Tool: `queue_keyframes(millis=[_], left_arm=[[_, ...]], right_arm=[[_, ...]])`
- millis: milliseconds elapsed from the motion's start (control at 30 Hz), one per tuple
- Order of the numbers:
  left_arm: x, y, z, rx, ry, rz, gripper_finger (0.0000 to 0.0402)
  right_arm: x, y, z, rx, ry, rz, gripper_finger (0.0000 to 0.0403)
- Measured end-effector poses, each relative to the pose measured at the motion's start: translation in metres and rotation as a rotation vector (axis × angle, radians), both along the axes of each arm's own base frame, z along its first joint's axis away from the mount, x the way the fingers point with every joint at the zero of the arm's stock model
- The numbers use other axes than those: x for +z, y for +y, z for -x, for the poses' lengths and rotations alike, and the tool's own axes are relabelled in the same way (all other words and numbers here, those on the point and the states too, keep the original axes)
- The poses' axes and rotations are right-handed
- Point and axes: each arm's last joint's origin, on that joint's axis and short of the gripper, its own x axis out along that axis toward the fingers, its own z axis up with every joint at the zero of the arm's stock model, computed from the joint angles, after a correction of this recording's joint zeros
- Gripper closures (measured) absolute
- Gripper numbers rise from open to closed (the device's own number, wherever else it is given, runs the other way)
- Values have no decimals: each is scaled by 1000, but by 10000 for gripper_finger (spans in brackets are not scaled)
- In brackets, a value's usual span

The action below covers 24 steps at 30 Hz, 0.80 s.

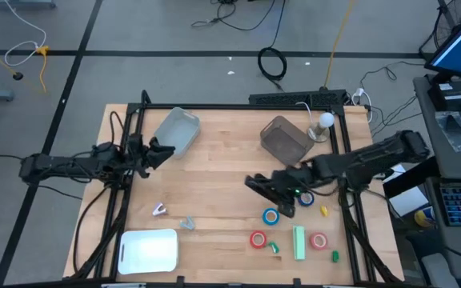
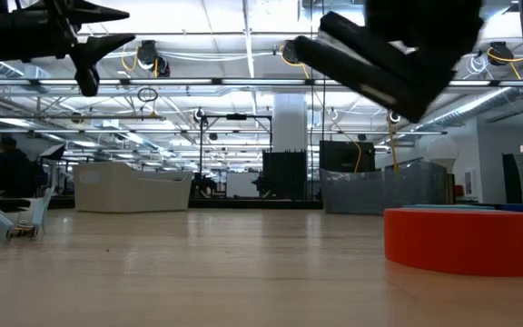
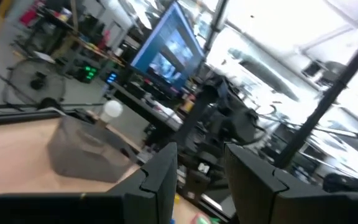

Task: Pick and place Stapler, Stapler remover, tape
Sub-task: Put the black stapler into the gray bin

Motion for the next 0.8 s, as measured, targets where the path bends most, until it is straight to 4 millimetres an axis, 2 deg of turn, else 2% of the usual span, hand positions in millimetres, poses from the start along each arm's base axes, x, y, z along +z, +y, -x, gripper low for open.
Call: queue_keyframes(millis=[200, 433, 533, 800], left_arm=[[-2, -1, -15, -65, 23, -44, 266], [16, -2, -37, -73, 80, -193, 266], [27, -3, -47, -65, 126, -270, 266], [62, -2, -79, -58, 279, -437, 266]], right_arm=[[8, -28, -41, 95, 43, 199, 260], [24, -56, -78, 159, -11, 330, 260], [29, -63, -86, 175, -27, 347, 260], [32, -69, -88, 185, -56, 362, 260]])
